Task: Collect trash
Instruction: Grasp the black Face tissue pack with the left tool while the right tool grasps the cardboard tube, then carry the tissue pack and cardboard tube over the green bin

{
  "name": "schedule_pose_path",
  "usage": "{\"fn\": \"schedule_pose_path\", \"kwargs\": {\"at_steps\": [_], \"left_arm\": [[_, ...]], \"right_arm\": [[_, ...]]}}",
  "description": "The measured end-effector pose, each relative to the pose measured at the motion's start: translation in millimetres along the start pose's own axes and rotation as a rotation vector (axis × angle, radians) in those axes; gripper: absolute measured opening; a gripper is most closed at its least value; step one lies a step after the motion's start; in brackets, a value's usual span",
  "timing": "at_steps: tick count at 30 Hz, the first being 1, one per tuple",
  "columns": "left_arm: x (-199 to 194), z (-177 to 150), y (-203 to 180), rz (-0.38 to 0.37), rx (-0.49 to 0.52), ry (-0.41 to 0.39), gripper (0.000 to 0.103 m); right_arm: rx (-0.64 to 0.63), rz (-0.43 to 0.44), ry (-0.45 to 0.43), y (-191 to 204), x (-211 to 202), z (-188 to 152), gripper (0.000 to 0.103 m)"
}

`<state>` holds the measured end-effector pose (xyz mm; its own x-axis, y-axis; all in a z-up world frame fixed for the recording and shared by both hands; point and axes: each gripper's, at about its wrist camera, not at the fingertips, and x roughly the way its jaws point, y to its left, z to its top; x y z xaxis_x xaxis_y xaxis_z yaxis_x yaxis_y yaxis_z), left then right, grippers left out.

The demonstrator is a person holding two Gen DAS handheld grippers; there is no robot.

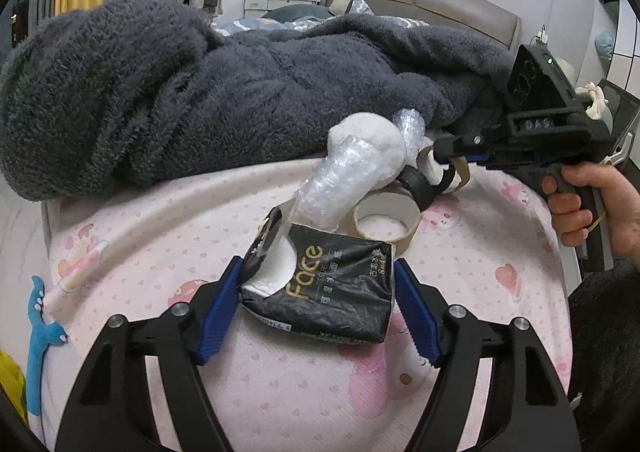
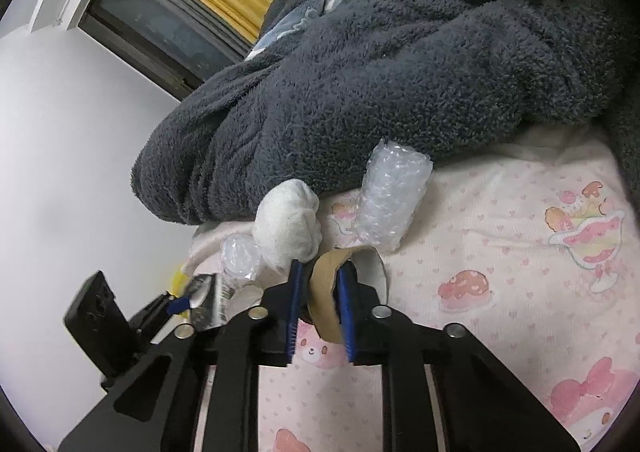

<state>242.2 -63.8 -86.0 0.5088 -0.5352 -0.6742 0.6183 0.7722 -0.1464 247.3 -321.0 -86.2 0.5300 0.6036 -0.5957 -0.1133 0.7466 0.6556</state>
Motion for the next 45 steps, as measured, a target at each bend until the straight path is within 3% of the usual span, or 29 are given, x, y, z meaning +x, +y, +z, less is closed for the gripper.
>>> {"fn": "schedule_pose_path", "kwargs": {"at_steps": [11,25,36,45], "left_arm": [[-16.4,2.0,2.8,0.080,-0.036,-0.002,0.076],[-62.7,-4.5,3.3,0.189,-0.086,-0.044,0.076],[-79.7,-41.5,12.0,0.308,-0.178,-0.001,0.076],[-99.4,-69.8,28.5,0.393,-0.284,0.009,0.076]], "right_arm": [[-0.040,-0.018,-0.035,14.7,-17.1,3.7,0.011],[-0.199,-0.080,-0.038,73.0,-25.3,-1.5,0.010],[-0.312,-0.088,-0.011,127.4,-3.4,-21.4,0.010],[-0.433,-0.075,0.060,183.1,35.6,-63.3,0.010]]}}
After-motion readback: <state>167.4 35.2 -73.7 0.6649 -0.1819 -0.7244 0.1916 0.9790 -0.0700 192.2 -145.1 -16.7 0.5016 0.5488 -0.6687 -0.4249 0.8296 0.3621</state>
